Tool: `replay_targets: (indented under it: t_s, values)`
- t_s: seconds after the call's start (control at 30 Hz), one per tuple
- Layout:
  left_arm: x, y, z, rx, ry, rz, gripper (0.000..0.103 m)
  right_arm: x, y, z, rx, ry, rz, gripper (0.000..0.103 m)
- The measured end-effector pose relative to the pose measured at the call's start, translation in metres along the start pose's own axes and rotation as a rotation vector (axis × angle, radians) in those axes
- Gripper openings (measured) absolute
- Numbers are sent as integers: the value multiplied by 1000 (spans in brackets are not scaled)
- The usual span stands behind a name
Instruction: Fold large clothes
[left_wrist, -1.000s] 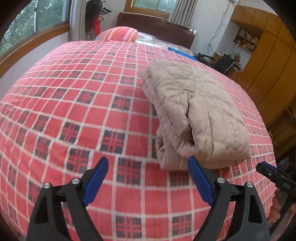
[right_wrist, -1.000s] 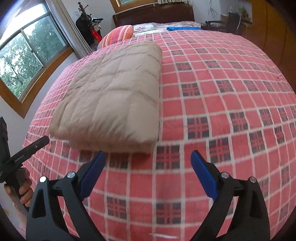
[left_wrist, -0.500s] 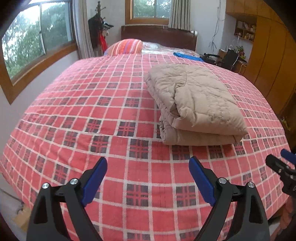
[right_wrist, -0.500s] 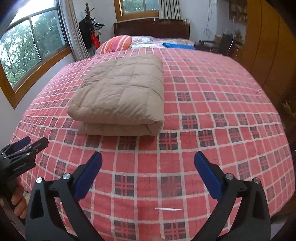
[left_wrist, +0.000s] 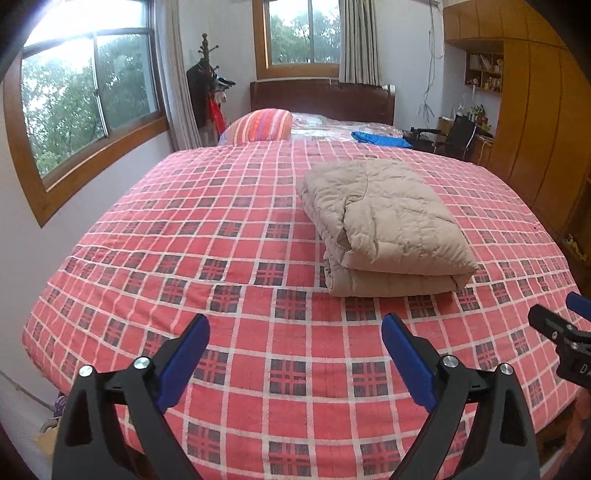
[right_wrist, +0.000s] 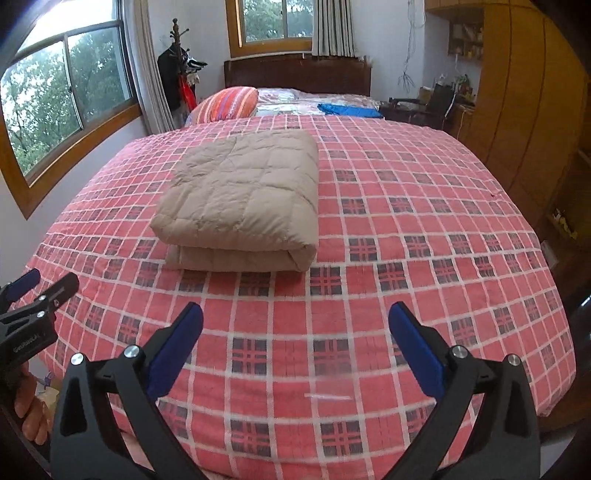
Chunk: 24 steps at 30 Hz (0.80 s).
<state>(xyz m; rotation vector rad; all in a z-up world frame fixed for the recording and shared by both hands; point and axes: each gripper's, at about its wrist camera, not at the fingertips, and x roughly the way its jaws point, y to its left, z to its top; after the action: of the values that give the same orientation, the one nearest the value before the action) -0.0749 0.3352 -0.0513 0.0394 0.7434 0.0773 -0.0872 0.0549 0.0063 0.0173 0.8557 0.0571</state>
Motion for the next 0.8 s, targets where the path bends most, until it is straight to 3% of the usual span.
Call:
replay_targets:
  t_s: [0.2, 0.8]
  values:
    - [-13, 2, -4, -1, -32, 15, 96, -17, 9, -7, -28, -33, -35, 100]
    - [-19, 3, -9, 2, -38, 2, 96, -19, 13, -11, -30, -32, -3, 100]
